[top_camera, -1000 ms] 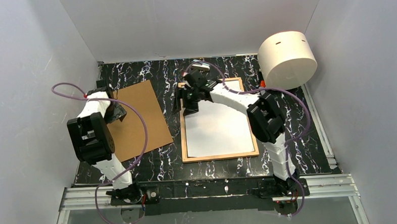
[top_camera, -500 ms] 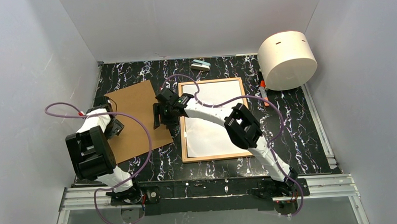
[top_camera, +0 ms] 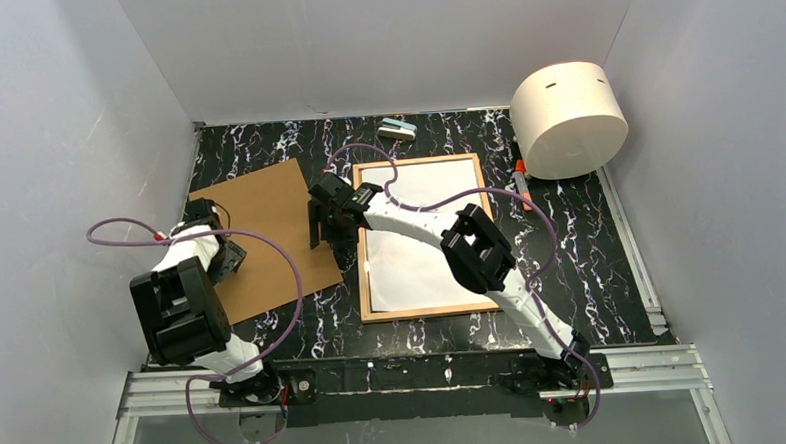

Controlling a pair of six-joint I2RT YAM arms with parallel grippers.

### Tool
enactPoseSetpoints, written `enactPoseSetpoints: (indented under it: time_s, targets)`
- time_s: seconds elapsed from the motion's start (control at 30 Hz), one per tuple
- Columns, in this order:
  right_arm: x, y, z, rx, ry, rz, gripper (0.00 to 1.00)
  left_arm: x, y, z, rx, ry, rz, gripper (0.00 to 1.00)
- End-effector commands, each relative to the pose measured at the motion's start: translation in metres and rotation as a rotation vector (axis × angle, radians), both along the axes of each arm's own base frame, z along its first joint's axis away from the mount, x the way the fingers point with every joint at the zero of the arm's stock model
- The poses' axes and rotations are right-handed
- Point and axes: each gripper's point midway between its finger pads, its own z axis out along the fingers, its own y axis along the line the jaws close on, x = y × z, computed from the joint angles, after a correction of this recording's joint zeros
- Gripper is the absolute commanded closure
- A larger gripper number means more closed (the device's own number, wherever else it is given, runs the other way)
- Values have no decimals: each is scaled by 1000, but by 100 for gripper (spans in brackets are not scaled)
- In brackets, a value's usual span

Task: Put the photo into the frame

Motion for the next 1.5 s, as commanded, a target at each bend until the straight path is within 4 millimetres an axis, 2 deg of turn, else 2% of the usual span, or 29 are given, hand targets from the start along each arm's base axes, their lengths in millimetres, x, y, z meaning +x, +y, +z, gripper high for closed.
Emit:
enactPoseSetpoints:
  time_s: [0.0,0.13,0.33,0.5,0.77,1.13,1.2,1.33,1.47]
  targets:
    - [-6,-9,-30,-87,19,3,27,-31,3,-21,22,86,47,2]
    - [-8,-13,-33,-99,25,1,27,-18,-5,-28,-79,-7,47,2]
    - [-14,-17,-32,-92,34,13,26,24,-8,-26,-277,-308,91,2]
    - [-18,-23,-34,-100,45,20,26,26,8,-12,-171,-385,84,2]
    - [-16,-17,-34,-77,51,26,26,22,13,-2,-115,-406,47,2]
    - [-19,-21,-40,-74,100,14,26,63,23,38,-112,-532,-43,2]
    - [-18,-23,-42,-74,108,12,26,60,28,39,-94,-515,-23,2]
    - [-19,-23,-46,-72,124,20,27,27,49,27,7,-377,93,2]
    - [-19,-23,-49,-68,138,24,27,13,46,11,8,-339,118,2]
